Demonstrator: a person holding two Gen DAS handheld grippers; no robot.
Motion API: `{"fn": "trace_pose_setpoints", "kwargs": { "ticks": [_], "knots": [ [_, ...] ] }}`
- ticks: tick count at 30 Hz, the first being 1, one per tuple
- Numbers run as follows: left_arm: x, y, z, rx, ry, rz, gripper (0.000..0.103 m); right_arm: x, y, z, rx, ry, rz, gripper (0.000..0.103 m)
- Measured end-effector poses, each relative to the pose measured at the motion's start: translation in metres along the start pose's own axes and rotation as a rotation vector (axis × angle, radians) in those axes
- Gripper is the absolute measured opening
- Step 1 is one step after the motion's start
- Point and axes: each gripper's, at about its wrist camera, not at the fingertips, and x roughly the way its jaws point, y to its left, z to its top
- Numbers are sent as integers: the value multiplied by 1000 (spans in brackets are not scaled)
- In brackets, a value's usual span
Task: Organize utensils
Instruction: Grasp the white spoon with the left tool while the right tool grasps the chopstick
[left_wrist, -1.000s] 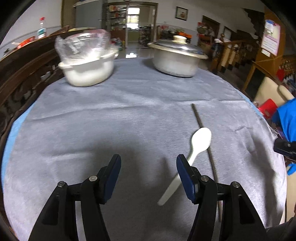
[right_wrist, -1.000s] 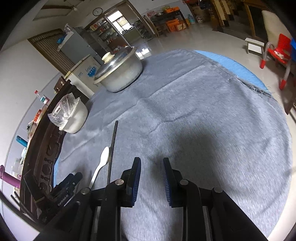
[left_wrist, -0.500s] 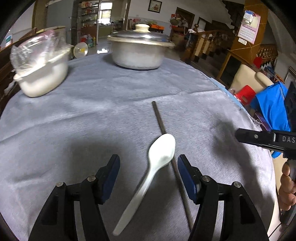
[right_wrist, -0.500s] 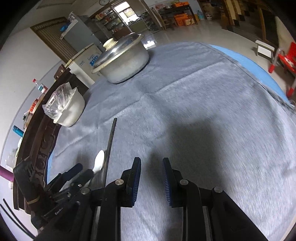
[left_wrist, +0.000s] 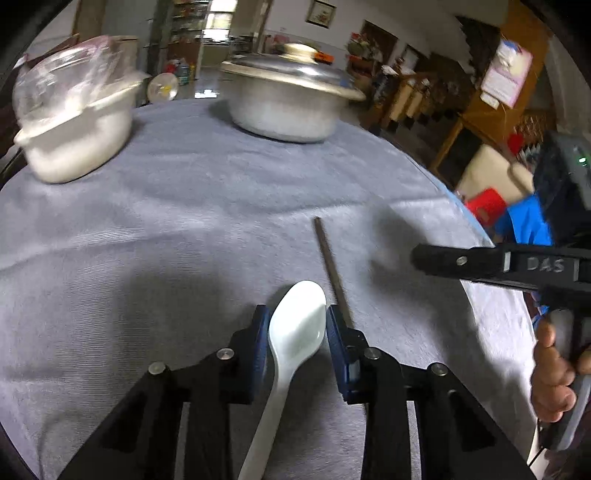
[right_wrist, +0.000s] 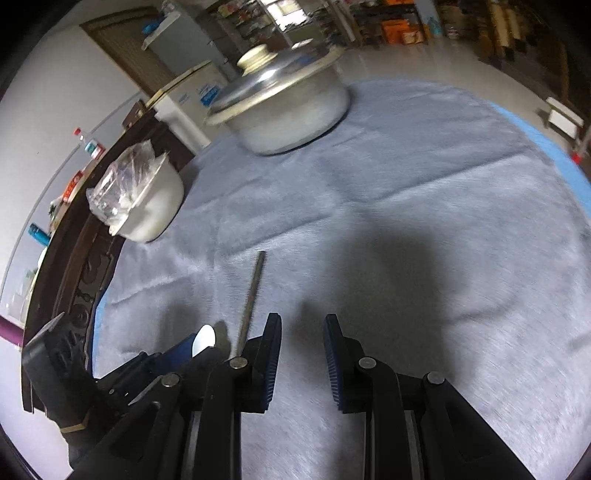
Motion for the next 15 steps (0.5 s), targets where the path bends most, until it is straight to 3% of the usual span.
{"fn": "trace_pose_setpoints", "kwargs": {
  "ticks": [5,9,15],
  "knots": [
    [-15,24,0,-78,-35,33,33,28,20,18,-31,65,5,25],
    [-23,36,4,-123,-54,81,33,48,36,33,-60,106,-49,26],
    [-42,51,6,-182,-117,147,33,72,55,44,-121,154,-196,27]
  ]
}}
